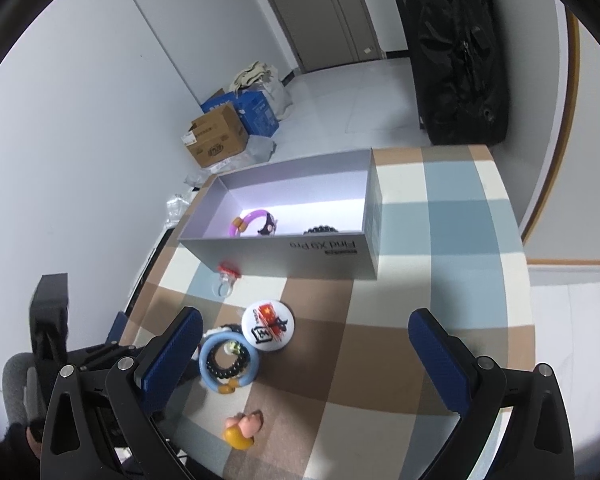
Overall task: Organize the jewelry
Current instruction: 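Grasp the white round badge with the left tool while the right tool grasps the blue ring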
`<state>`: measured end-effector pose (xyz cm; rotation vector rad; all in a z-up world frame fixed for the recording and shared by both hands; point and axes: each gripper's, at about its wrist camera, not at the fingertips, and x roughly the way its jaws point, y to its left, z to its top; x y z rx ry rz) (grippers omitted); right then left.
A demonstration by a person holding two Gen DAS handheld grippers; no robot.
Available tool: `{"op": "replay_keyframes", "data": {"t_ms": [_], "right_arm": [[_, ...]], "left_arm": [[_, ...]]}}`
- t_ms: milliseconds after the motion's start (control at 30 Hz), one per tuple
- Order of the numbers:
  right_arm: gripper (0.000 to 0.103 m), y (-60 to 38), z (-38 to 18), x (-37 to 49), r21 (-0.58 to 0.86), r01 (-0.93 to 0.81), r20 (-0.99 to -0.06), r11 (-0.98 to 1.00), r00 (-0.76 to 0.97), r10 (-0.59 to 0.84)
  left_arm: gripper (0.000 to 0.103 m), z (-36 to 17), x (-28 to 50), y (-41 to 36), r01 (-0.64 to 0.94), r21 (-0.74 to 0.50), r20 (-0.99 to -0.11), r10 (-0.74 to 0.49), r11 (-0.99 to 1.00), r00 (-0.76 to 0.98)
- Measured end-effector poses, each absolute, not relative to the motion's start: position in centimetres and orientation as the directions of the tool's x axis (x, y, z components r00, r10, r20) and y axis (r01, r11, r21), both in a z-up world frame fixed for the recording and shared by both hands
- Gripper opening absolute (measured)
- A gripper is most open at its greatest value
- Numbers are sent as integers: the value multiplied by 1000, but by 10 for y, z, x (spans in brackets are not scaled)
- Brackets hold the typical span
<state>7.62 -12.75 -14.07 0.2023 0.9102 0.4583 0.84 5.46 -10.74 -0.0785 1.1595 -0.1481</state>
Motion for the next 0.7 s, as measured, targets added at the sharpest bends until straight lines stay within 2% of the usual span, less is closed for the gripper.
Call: {"op": "replay_keyframes", "data": {"t_ms": [400, 700], "right_arm": [[103, -109, -159, 65, 372, -307, -757, 876, 445, 478], [102, -70, -171, 52, 339, -387, -788, 857, 381, 484]], "left_arm": [[37, -80, 5, 72, -31, -211, -849, -168, 977, 501], [37, -67, 6, 96, -83, -295, -799, -198, 952, 568]]}}
